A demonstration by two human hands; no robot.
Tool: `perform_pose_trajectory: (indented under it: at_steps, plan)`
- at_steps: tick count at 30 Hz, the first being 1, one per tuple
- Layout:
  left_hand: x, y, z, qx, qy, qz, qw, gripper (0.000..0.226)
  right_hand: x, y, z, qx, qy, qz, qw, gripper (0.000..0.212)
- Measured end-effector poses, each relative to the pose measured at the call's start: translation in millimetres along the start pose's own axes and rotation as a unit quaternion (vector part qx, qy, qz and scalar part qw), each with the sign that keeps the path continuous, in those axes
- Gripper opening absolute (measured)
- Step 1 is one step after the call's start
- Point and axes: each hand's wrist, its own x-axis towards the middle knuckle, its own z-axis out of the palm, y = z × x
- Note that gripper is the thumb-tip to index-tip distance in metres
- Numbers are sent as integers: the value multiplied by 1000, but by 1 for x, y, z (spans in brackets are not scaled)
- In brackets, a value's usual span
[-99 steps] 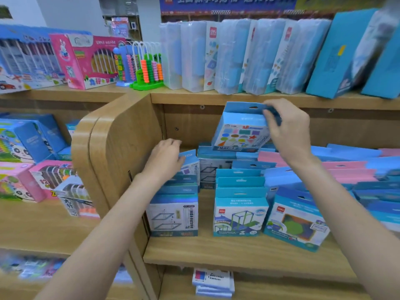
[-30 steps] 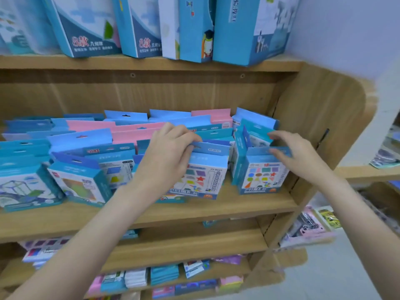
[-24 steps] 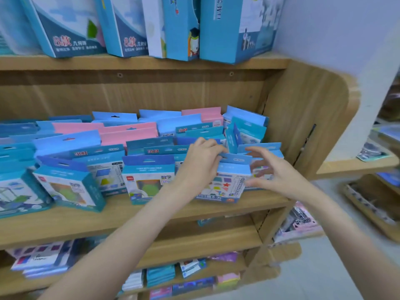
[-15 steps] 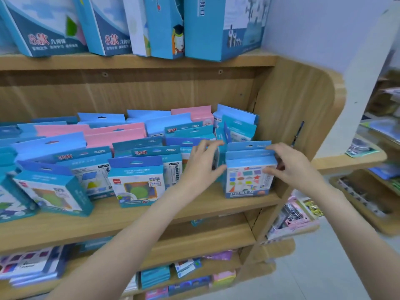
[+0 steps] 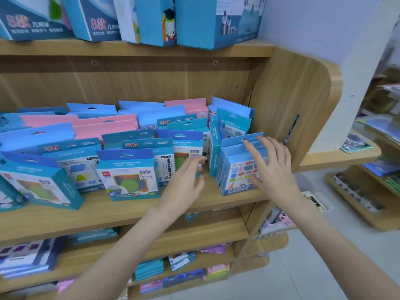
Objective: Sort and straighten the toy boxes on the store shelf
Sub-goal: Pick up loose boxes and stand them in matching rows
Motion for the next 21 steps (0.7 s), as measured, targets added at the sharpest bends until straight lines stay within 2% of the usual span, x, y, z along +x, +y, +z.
perform_pose_trajectory:
  at_steps: [5, 7, 9, 12, 15, 18, 21]
  plan:
    - [-24, -22, -43, 78, 134, 60, 986, 34, -3, -14, 2, 31, 17, -11, 999, 84]
    - [-32, -37, -63, 142, 172, 48, 973, 37, 1, -24, -4, 68, 35, -11, 997, 76]
    - [-37, -55, -81, 208, 189, 3, 960, 48, 15, -42, -10, 119, 54, -58, 990, 70]
    - [-41, -76, -102, 290, 164, -35, 942, 61, 53, -80, -14, 149, 32, -123, 981, 59]
    - [-47, -81, -116, 345, 133, -18, 929, 50, 98, -111, -16, 125, -67, -89, 986, 48]
    - [-61, -79, -131, 339, 100, 0, 935, 49, 131, -118, -12, 106, -149, -43, 982, 19]
    - [-76, -82, -141, 290, 45, 12, 956, 52, 144, -113, -11, 176, -169, -18, 970, 15]
